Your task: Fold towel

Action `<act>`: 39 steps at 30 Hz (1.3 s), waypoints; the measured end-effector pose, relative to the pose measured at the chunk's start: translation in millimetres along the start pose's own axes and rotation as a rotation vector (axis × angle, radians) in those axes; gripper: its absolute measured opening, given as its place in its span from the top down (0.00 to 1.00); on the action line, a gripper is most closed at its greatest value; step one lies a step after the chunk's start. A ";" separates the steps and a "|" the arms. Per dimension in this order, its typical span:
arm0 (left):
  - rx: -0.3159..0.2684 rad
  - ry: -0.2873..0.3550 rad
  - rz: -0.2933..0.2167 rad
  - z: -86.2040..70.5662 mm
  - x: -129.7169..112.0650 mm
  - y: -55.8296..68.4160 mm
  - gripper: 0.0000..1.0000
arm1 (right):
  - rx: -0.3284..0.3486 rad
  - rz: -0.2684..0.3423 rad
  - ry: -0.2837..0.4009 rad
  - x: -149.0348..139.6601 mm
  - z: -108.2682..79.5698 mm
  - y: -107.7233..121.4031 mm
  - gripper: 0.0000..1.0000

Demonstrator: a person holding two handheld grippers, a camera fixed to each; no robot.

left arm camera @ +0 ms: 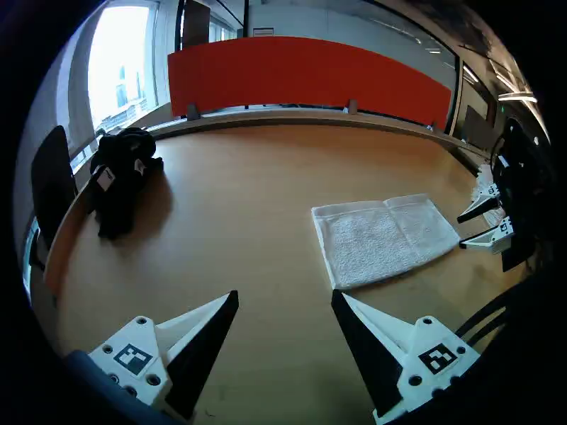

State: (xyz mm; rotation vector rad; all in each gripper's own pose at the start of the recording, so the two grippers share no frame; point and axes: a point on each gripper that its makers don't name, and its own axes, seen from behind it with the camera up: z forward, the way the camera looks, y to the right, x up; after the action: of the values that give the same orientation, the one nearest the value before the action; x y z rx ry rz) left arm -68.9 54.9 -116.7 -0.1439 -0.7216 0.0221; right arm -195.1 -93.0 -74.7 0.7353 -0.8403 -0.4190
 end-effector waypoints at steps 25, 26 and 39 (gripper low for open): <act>0.018 0.038 -0.024 -17.3 -21.7 -1.1 0.02 | 0.054 -0.007 -0.077 -21.5 4.4 -7.3 0.48; 0.017 0.037 -0.023 -18.3 -23.0 -0.8 0.02 | 0.056 -0.002 -0.082 -22.5 4.6 -7.5 0.51; 0.013 0.020 -0.009 -26.1 -28.9 -3.8 0.02 | 0.062 0.016 -0.077 -21.6 2.6 -6.1 0.76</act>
State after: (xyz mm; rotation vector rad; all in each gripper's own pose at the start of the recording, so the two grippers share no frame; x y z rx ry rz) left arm -73.6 45.9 -154.5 -0.1284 -0.7015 0.0167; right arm -210.7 -85.3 -89.3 0.7727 -0.9345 -0.4107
